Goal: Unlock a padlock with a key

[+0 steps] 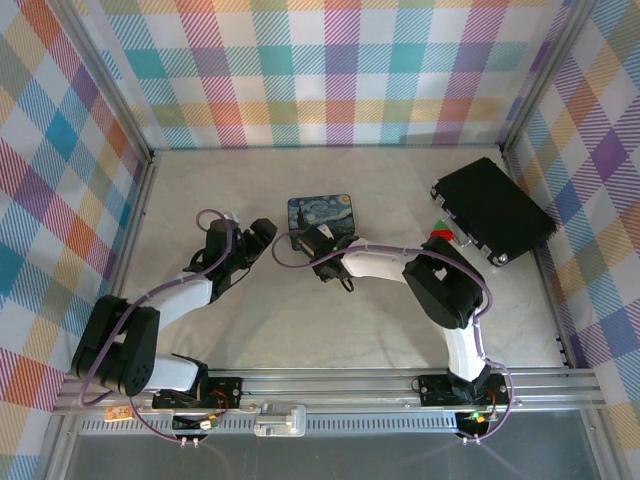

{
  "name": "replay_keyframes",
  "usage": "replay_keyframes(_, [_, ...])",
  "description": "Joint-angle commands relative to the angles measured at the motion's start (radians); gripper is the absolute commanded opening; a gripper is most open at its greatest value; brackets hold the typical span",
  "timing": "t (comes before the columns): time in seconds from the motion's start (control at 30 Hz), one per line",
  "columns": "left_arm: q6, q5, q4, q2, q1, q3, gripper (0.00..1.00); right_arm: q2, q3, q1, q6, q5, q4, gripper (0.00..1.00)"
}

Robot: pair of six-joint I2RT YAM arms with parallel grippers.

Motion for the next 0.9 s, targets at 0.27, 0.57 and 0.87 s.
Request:
replay_keyframes(0.27, [0.032, 0.138, 0.148, 0.142, 0.028, 0.099, 0.78, -0.093, -0.079, -0.116, -0.159, -0.341, 0.067, 0.01])
replay_keyframes(0.57, [0.143, 0.149, 0.096, 0.212, 0.028, 0.2, 0.77, -0.145, -0.075, -0.157, -0.305, -0.426, 0.042, 0.19])
replay_keyframes(0.87, [0.141, 0.158, 0.065, 0.197, 0.028, 0.204, 0.77, -0.103, 0.0, -0.083, -0.194, -0.251, -0.024, 0.53])
